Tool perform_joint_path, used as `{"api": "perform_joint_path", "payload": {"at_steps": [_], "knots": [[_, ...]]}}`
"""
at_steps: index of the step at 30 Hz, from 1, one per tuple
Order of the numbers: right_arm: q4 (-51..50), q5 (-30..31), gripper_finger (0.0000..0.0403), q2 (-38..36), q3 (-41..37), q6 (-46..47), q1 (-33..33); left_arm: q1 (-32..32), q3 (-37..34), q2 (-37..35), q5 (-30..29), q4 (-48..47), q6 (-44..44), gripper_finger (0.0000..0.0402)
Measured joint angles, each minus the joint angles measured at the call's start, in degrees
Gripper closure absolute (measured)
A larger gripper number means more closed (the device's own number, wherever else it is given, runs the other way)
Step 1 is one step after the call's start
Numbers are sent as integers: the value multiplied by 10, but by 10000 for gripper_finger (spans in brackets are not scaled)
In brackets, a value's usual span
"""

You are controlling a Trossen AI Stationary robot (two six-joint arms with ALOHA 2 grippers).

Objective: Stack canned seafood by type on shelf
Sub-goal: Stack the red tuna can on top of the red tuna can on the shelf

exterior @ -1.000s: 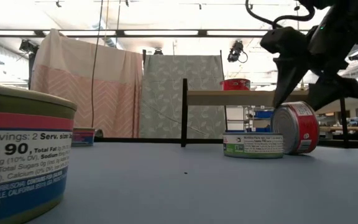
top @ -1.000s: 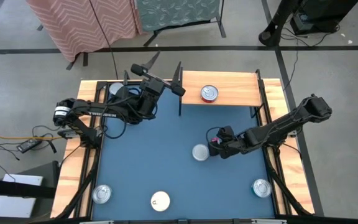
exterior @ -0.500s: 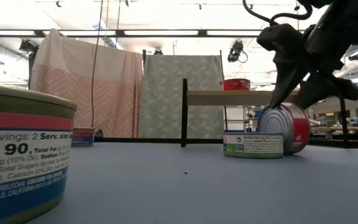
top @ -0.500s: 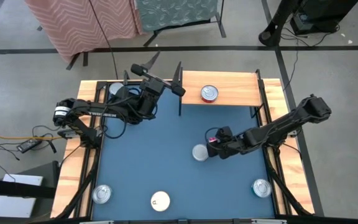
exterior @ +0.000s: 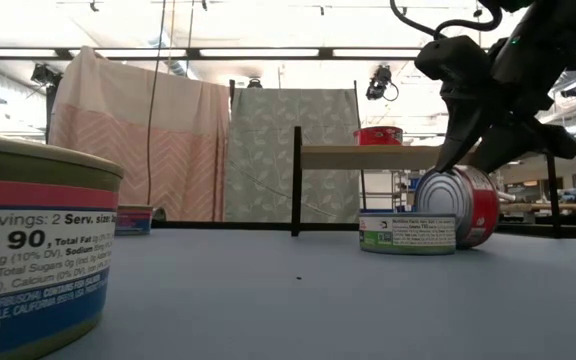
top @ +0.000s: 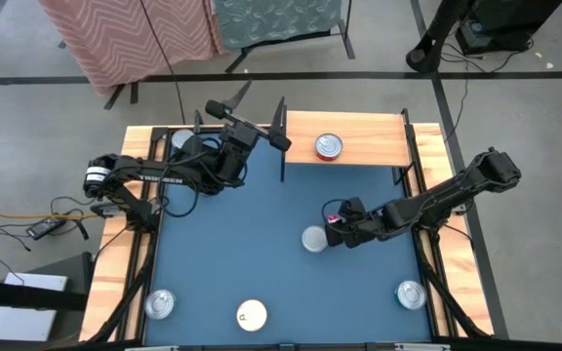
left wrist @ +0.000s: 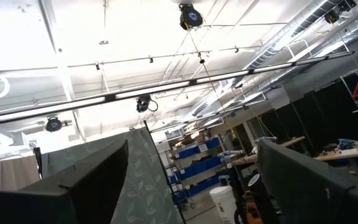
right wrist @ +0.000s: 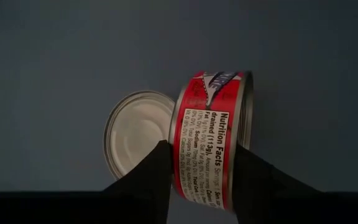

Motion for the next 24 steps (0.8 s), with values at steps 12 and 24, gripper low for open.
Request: {"api": "perform_joint_path", "payload": {"at_steps": [12,24], "knots": [[-148,-30,269,2,117,-114,-7,0,0,0,0,0,0,39],[-380,-10,269,1,308,-286,-13,0,0,0,0,-12,-5,39]]}}
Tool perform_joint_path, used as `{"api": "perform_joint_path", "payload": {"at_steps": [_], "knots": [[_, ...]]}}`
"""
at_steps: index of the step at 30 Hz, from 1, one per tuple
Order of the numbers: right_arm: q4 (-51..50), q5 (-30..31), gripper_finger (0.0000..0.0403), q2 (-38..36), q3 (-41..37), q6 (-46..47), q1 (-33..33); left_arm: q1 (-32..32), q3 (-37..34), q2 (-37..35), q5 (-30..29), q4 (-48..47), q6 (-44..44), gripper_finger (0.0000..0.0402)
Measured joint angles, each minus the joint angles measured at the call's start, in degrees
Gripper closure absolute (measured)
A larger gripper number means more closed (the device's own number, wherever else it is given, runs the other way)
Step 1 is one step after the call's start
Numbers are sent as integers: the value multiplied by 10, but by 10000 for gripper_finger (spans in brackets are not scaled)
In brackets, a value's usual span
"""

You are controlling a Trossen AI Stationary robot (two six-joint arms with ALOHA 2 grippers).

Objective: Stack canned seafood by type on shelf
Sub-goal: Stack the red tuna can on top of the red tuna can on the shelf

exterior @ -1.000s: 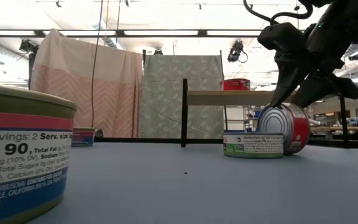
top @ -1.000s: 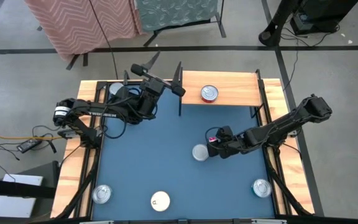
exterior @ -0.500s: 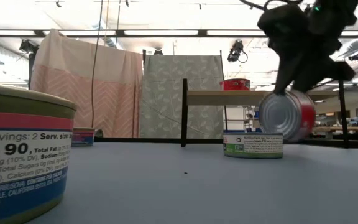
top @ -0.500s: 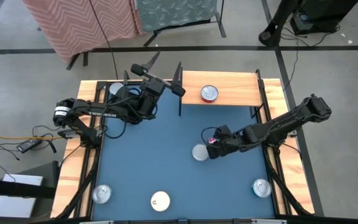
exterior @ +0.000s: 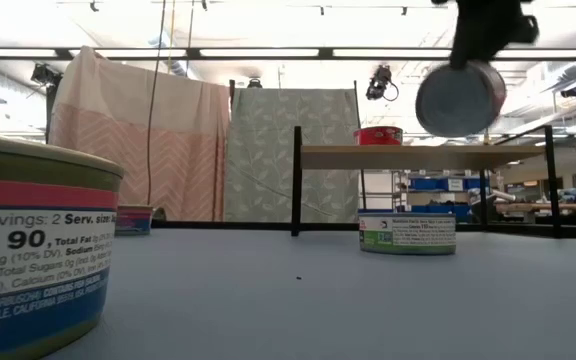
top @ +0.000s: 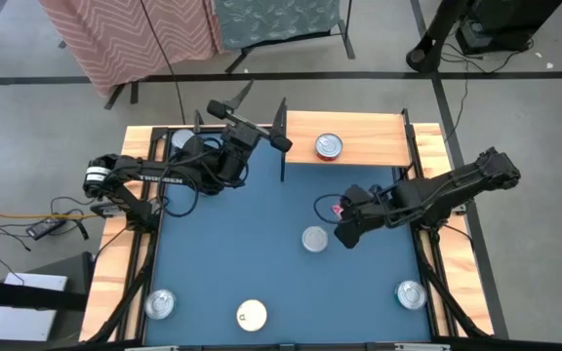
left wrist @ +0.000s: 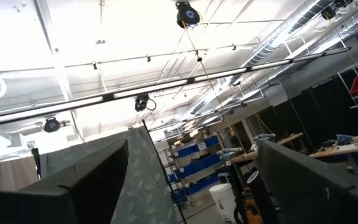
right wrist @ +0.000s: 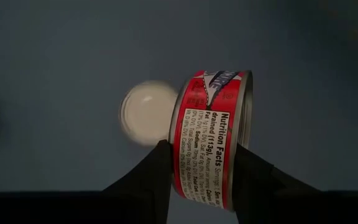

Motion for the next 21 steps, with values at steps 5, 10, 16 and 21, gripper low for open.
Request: {"api": "perform_joint_path", "payload": {"at_steps": [5,10,16,21], "knots": [[-59,56,269,0,76,-85,-19,0,0,0,0,-6,-53,39],[-71,84,269,-1,114,-184,-54,0,-1,0,-34,-63,-147,39],[-96,83,269,-1,125,-255,-95,2,-43,-7,-40,-201,-405,39],[-120,85,269,-1,135,-296,-123,3,-98,-20,-38,-201,-505,39]]}}
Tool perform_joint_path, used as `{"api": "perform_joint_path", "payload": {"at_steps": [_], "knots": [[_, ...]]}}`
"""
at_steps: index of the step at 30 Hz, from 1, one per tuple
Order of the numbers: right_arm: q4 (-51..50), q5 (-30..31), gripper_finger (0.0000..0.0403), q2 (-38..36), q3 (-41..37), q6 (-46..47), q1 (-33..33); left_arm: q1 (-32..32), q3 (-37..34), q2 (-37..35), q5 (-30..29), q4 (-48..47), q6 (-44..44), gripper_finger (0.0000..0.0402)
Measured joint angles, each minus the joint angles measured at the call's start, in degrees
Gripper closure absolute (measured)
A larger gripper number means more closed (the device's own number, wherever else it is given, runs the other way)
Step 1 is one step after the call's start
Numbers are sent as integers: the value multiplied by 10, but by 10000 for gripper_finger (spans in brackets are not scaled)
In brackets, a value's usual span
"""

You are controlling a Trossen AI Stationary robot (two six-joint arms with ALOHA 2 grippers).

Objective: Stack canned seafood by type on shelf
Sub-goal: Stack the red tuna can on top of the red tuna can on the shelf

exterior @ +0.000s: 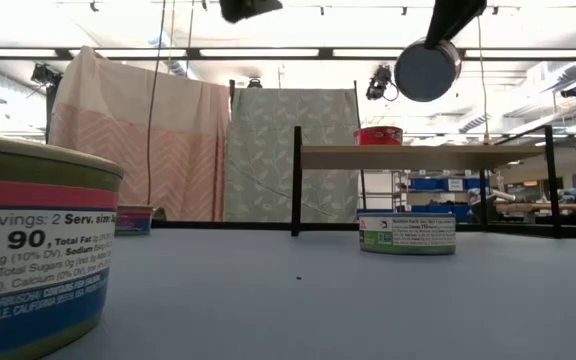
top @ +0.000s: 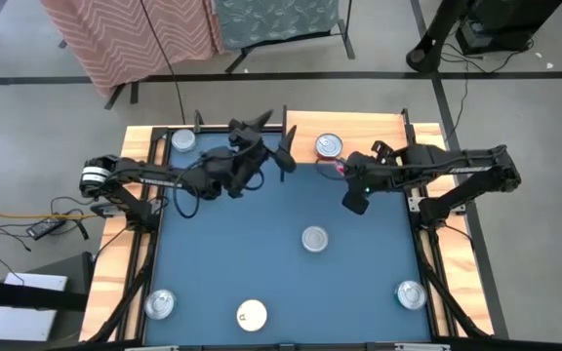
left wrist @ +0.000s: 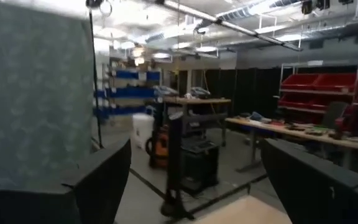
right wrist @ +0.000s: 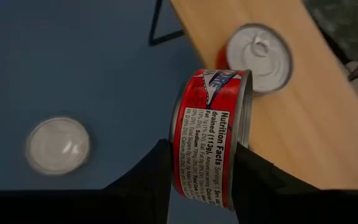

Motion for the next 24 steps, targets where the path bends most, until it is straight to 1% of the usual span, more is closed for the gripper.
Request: {"api": "perform_joint_path", "payload": {"at_steps": [5,8,11,14,17,19,22,24], "knots": [[4,2,269,0,27,-48,-29,0,-90,-51,3,1,-101,39],[3,2,269,0,44,-84,-49,1,-163,-99,24,5,-167,39],[5,-3,269,0,53,-122,-74,1,-234,-137,66,13,-238,39],[6,-26,269,0,52,-152,-101,-2,-290,-154,119,42,-294,39],[23,-65,269,0,52,-180,-130,-3,-330,-157,171,90,-320,39],[39,-91,269,1,52,-196,-149,-2,-352,-156,220,112,-338,39],[44,-104,269,1,52,-226,-171,2,-382,-157,285,151,-373,39],[47,-104,269,1,52,-250,-181,6,-407,-157,307,179,-399,39]]}}
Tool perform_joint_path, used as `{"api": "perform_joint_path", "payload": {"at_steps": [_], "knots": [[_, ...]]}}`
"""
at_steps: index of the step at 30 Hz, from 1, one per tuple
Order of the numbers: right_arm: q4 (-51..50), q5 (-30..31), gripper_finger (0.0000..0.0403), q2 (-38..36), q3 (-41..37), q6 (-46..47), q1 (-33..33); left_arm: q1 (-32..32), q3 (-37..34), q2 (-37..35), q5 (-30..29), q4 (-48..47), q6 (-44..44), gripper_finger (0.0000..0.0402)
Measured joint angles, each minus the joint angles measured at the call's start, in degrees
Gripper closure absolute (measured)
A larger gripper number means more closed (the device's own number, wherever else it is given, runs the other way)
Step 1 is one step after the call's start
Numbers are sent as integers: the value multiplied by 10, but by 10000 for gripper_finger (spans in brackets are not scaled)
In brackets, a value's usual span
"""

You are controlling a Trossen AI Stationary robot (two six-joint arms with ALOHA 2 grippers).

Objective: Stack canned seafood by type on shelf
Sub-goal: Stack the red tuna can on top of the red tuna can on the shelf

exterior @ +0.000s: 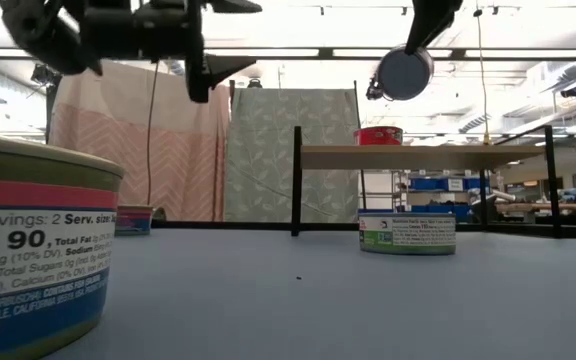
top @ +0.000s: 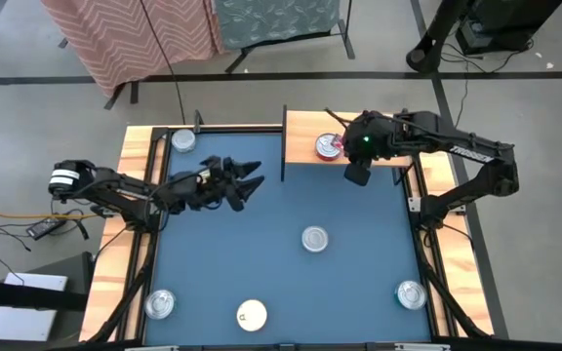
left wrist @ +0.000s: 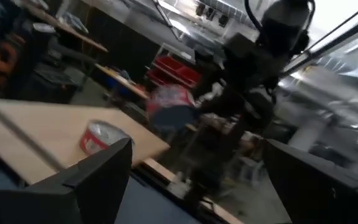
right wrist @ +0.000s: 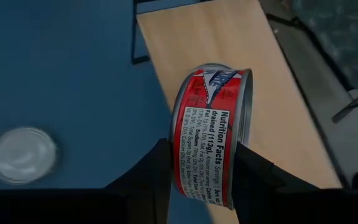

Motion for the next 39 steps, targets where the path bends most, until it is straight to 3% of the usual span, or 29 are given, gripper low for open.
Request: {"api": "perform_joint_path", "payload": {"at_steps": [11,21,39], "knots": [[53,18,269,4,-1,-139,-13,5,-90,0,9,116,-106,39],[52,15,269,62,-42,-217,-16,4,-102,0,73,135,-112,39],[109,82,269,83,-48,-285,-54,4,-102,0,77,144,-121,39]]}}
